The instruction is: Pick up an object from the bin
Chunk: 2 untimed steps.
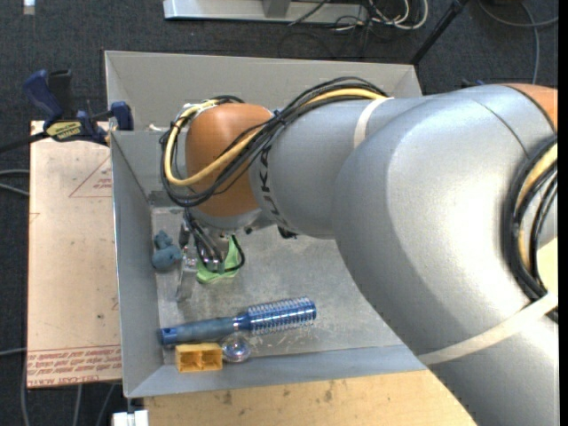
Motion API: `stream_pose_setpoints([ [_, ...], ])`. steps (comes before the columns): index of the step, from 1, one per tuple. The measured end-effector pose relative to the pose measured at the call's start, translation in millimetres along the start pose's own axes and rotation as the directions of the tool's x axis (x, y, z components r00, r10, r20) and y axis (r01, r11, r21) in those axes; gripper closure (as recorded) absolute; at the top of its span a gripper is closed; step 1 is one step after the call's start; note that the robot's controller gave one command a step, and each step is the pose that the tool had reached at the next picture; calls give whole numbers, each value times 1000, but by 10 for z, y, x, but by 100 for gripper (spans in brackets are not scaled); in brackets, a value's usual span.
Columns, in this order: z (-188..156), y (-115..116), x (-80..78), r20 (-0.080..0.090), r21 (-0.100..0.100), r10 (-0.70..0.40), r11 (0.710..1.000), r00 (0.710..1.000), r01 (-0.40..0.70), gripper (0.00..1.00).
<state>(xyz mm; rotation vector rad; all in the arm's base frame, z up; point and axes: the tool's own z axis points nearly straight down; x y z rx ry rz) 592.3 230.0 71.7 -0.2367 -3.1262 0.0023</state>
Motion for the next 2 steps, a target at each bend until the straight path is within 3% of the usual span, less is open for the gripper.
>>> stream_pose_setpoints([
  [1, -38, 12, -20, 6, -4, 1, 1000, 1000, -1, 100],
  [2, -1089, -4, -284, 17, -9, -4, 1000, 1000, 4, 100],
])
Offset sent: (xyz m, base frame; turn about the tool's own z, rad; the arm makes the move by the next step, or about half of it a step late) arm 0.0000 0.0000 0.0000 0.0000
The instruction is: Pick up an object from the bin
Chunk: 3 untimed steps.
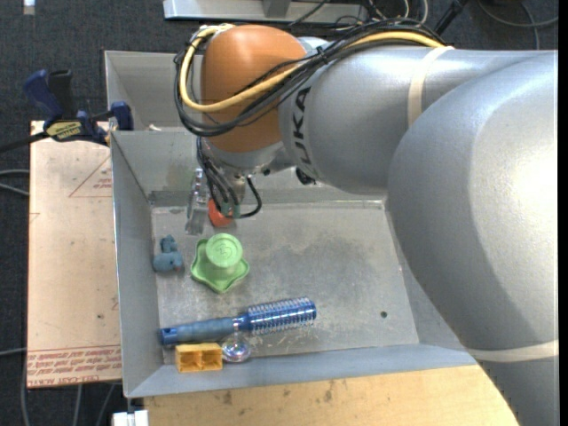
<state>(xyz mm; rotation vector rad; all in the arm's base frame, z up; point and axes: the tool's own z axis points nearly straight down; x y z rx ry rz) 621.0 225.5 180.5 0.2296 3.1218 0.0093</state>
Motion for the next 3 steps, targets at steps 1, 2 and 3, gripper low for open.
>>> stream_pose_setpoints([
  [1, 58, -10, 23, -9, 5, 0, 1000, 1000, 0, 0],
  [2, 390, -397, 438, -12, 10, 204, 979, 979, -203, 0],
  [3, 1113, -1094, 209, -13, 9, 3, 1000, 1000, -3, 0],
])
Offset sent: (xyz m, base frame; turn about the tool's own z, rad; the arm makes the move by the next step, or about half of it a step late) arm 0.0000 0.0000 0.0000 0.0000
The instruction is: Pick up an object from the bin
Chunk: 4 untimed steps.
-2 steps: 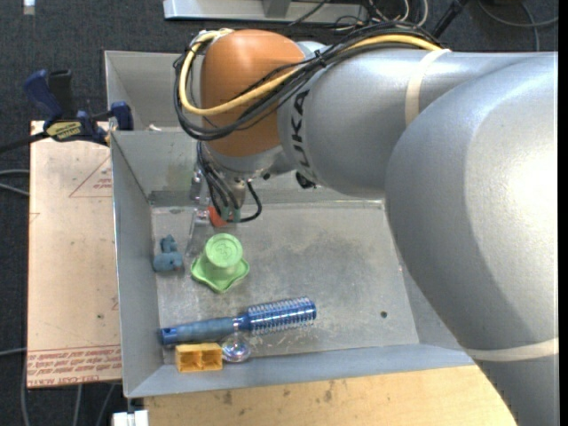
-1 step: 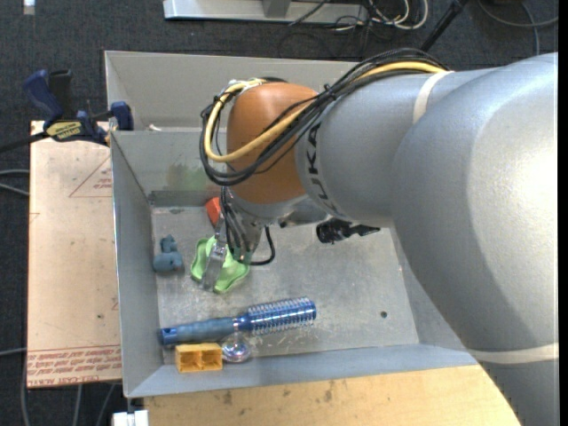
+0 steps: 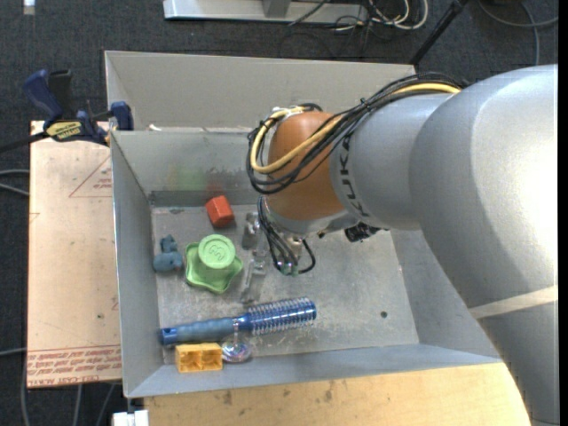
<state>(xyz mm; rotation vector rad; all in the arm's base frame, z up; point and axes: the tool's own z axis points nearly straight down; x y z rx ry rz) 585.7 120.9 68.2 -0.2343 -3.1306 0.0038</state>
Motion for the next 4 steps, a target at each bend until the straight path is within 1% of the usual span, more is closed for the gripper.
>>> stream_pose_setpoints([
  [1, -850, 1225, 1081, 7, -8, -246, 969, 969, 246, 0],
  [2, -275, 497, 897, 27, -7, -398, 917, 917, 398, 0],
  [3, -348, 515, 839, 47, -10, -394, 919, 918, 394, 100],
  [4, -1095, 519, 908, 14, -3, -425, 905, 905, 425, 100],
])
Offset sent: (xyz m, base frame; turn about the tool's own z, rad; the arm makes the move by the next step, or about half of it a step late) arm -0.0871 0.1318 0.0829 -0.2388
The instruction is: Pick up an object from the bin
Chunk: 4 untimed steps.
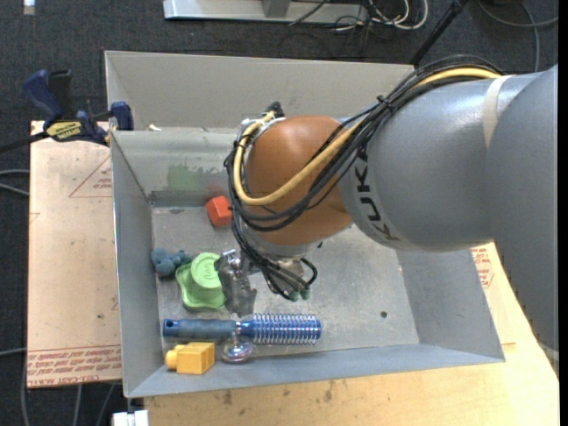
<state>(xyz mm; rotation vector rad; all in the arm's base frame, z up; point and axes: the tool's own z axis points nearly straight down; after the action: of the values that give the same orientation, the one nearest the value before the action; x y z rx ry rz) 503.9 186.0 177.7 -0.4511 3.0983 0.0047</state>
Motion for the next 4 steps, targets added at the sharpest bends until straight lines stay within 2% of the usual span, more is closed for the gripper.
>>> stream_pose_setpoints([
  [1, 47, -4, 19, -9, 0, 1, 1000, 1000, -1, 0],
  [2, 847, -926, 452, -15, 1, -116, 993, 993, 116, 0],
  [3, 816, -884, 423, -6, -1, -119, 993, 993, 119, 100],
  [4, 700, -711, 402, 2, 1, -358, 934, 934, 358, 100],
])
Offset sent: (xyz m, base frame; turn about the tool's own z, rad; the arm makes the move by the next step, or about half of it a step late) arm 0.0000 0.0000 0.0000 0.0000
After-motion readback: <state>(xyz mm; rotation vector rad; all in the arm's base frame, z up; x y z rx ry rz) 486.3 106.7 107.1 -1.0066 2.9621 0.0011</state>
